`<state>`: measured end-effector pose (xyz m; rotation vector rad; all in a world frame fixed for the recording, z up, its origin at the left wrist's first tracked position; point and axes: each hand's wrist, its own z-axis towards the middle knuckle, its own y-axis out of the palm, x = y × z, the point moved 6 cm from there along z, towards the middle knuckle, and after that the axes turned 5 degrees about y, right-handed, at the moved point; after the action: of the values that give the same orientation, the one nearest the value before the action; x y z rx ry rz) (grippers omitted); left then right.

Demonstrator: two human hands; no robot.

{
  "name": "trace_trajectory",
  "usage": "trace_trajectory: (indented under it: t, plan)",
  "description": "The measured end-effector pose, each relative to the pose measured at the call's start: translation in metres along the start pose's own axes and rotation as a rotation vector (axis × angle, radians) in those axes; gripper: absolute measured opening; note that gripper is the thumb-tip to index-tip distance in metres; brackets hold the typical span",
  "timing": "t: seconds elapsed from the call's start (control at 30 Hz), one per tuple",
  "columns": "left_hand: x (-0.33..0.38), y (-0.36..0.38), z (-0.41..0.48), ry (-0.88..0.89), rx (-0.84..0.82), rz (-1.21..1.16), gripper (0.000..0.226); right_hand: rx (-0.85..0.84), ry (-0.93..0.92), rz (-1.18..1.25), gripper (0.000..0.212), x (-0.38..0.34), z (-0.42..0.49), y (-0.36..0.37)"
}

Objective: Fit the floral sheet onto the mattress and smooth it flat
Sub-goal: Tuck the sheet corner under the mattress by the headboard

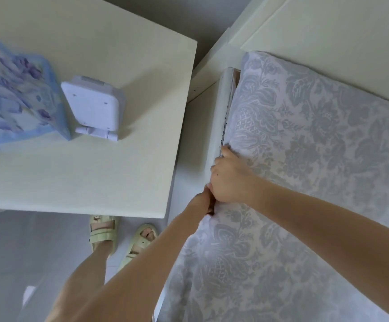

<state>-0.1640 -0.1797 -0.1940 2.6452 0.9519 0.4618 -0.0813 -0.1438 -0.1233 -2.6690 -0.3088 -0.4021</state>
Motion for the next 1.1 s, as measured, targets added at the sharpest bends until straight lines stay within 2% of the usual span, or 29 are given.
trace_trajectory:
  t: [0.13, 0.2, 0.27, 0.37, 0.47, 0.53, 0.57, 0.6, 0.67, 0.73, 0.8, 0.9, 0.97, 1.03, 1.1]
  plan:
    - [-0.019, 0.022, -0.002, -0.018, -0.115, -0.081, 0.040, 0.010, -0.017, -0.030, 0.033, -0.001, 0.000, 0.014]
    - [-0.023, 0.010, -0.007, -0.043, -0.088, -0.142, 0.049, 0.010, -0.034, -0.008, 0.039, -0.001, 0.004, 0.012]
    - [-0.016, -0.009, -0.010, -0.033, -0.040, -0.084, 0.047, 0.052, -0.039, 0.098, 0.038, -0.005, 0.008, 0.006]
    - [0.026, -0.033, -0.026, 0.058, 0.047, 0.047, 0.037, 0.385, -0.083, 0.455, 0.032, 0.003, -0.001, -0.007]
    - [0.091, -0.038, -0.040, 0.278, 0.216, 0.212, 0.025, 0.751, 0.015, 0.816, 0.032, 0.044, -0.041, -0.014]
    - [0.136, -0.019, -0.056, 0.481, 0.309, 0.450, 0.021, 0.978, 0.310, 1.016, 0.029, 0.091, -0.077, -0.003]
    - [0.155, -0.003, -0.067, 0.607, 0.343, 0.551, 0.022, 1.022, 0.508, 1.110, 0.028, 0.116, -0.092, 0.015]
    - [0.174, 0.014, -0.080, 0.740, 0.352, 0.626, 0.025, 1.007, 0.703, 1.203, 0.028, 0.140, -0.104, 0.036]
    - [0.208, 0.051, -0.096, 1.022, 0.347, 0.776, 0.030, 0.854, 1.003, 1.332, 0.029, 0.181, -0.114, 0.082]
    - [0.234, 0.085, -0.094, 1.265, 0.305, 1.010, 0.032, 0.684, 1.133, 1.368, 0.033, 0.215, -0.113, 0.115]
    - [0.254, 0.116, -0.079, 1.424, 0.216, 1.252, 0.033, 0.575, 1.129, 1.353, 0.038, 0.244, -0.100, 0.129]
    - [0.280, 0.151, -0.039, 1.434, 0.143, 1.578, 0.045, 0.481, 1.059, 1.369, 0.036, 0.286, -0.065, 0.143]
    - [0.298, 0.163, -0.018, 1.362, 0.192, 1.720, 0.054, 0.357, 1.069, 1.383, 0.036, 0.307, -0.041, 0.155]
    - [0.308, 0.170, -0.002, 1.290, 0.260, 1.778, 0.045, 0.202, 1.051, 1.370, 0.042, 0.315, -0.024, 0.169]
    - [0.313, 0.170, 0.009, 1.255, 0.310, 1.742, 0.042, 0.119, 1.016, 1.309, 0.047, 0.319, -0.015, 0.176]
